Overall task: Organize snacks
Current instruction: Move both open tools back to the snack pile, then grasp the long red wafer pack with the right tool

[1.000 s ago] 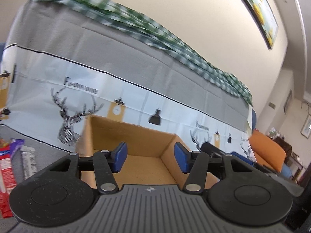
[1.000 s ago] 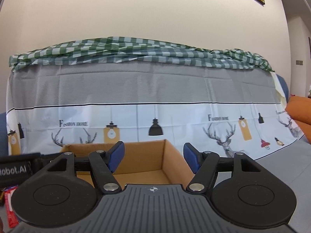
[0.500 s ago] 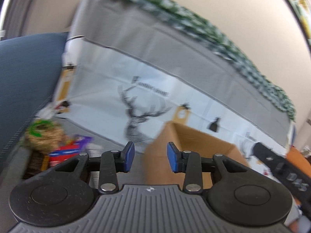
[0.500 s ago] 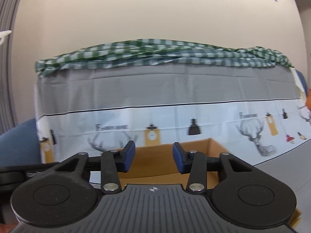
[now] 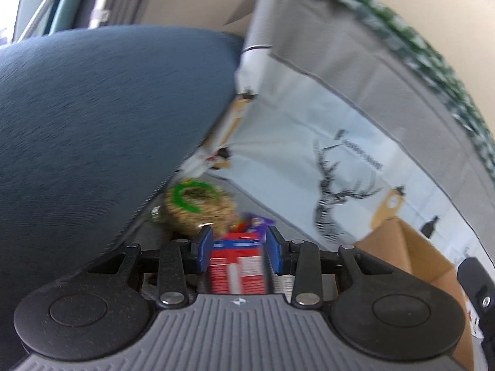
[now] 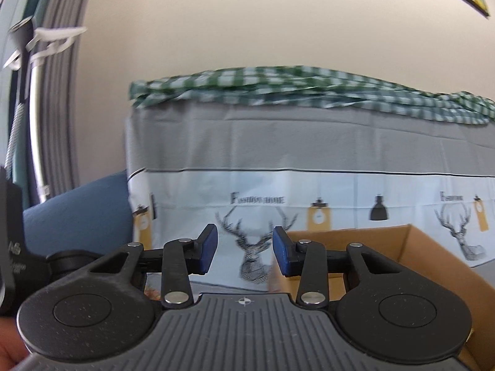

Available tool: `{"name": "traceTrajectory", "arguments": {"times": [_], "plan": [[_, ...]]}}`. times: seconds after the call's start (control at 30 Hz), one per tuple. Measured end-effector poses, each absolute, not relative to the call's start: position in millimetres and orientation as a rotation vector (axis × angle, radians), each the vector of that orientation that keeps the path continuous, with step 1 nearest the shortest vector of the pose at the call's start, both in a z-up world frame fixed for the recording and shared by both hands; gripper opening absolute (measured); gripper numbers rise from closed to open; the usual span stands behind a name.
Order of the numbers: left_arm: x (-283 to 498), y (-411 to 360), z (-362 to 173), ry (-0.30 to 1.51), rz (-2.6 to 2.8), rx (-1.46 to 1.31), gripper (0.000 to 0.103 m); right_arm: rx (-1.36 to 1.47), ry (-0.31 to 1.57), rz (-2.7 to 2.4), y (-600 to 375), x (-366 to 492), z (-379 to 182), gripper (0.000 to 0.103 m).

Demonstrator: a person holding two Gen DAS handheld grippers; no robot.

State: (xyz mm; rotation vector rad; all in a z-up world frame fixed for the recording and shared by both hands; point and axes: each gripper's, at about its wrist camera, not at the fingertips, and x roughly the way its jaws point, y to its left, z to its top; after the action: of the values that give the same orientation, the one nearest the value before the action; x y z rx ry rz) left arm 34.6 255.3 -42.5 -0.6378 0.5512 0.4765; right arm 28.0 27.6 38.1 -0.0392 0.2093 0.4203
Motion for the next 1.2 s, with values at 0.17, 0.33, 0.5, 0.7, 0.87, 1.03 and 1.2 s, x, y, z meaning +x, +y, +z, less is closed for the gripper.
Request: {"name": "traceTrajectory", "arguments": {"times": [0.17,0.33,0.5,0.7,0.87,1.03,1.2], "plan": [[32.1,270.5,-52.3,0.602,0.506,-0.67,0.041,-0.09,0.28,0.5,49.4,33.3,19.1,0.042],[31.6,275.7,-58.3,0.634,0.516,-0.681,0.041,-0.174,0.394,0.588,72.3,44.1,-8.9,0.045],[31.9,281.1,-61.6,0.647,0.519,-0.7,0.041,-0.245,0.463,0.643,84.1,51.3,-34.4,0.055],[34.5,280.3,-63.1,0.669,0.511,-0.681,0.041,-0.272,0.574,0.692,96.7,66.6,-59.1,0.077],[35.2,281.4,-64.2,0.671,0.504,-0.682,0.041,-0.268,0.637,0.702,102.5,76.3,-76.1,0.082],[37.1,281.1,-65.9,0.679,0.503,-0.681,0.041,-0.284,0.67,0.714,103.3,79.9,-87.3,0.081],[38.4,281.3,-67.6,0.687,0.497,-0.676,0.041,-0.323,0.636,0.74,101.2,75.2,-85.1,0.06]]}}
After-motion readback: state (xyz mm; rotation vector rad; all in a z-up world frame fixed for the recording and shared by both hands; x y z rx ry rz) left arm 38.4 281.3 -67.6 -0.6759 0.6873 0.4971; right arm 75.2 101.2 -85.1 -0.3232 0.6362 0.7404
